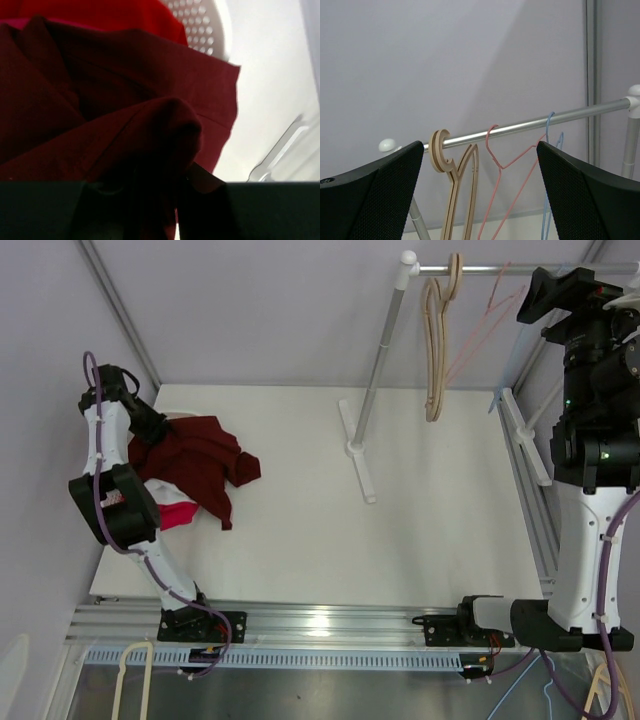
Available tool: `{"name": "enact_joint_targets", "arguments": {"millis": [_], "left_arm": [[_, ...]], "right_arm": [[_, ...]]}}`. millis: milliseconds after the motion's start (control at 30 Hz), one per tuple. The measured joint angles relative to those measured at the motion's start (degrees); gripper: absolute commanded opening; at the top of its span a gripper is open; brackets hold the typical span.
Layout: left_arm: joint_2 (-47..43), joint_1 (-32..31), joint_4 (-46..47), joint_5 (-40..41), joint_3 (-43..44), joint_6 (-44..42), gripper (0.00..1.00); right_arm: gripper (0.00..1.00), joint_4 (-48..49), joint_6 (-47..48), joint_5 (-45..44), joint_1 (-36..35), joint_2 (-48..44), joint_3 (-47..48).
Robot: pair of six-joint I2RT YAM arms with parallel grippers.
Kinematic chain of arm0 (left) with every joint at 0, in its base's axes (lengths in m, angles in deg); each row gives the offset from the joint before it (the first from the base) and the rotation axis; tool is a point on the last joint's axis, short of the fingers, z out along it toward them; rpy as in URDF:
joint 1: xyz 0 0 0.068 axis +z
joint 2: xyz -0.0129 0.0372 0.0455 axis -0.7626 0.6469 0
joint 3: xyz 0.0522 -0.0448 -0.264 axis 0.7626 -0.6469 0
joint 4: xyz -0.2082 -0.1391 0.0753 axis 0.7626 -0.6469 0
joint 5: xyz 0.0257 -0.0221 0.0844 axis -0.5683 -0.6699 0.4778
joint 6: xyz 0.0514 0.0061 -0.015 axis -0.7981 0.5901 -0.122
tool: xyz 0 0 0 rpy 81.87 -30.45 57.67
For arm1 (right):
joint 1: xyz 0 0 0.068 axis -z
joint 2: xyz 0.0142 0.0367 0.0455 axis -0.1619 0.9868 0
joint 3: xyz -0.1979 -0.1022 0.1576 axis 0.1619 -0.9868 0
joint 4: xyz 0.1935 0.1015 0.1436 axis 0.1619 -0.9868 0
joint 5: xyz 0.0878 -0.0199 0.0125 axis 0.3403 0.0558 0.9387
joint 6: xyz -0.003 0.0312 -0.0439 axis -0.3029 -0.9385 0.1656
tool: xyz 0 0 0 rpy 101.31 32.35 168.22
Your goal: Remove the t-shirt from the hanger
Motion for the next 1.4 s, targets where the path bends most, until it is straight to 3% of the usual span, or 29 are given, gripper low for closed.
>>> {"name": "enact_joint_targets", "arguments": {"millis": [367,533,733,900,933,1233,1400], "left_arm": [[4.7,0.0,-0.6,-7.4,-1.9,-3.9,0.32],[4.3,-0.2,-1.0,-6.2,-1.7,-5.2,0.71],[1.0,-0.9,-4.0,-0.9,0.3,-5.5,0.75],[-6.4,-1.7,-5.8,4.9,1.9,-5.7,0.85],[-8.2,-1.9,-5.7,5.7,2.5,-5.7,0.99],[-27.4,-8.6,-1.7,10.1,7.3,-8.3,0.99],[-41.3,-13.1,3.9,6.5,-1.5,-8.9,0.99]], "right_arm": [[0.99,-1.1,-2.3,2.8,0.0,-0.7,-2.8],[0.99,-2.2,-3.1,3.7,0.0,-0.7,-3.5],[0.99,-2.2,-3.3,4.4,0.0,-0.8,-3.7],[0.99,-2.3,-3.6,5.5,0.0,-0.7,-3.9],[0.99,-2.3,-3.6,5.6,0.0,-0.7,-3.9],[1.0,-3.2,-3.6,9.2,-2.9,-0.4,-4.1],[0.99,-4.6,-3.9,11.3,-7.0,-0.7,-7.2]]}}
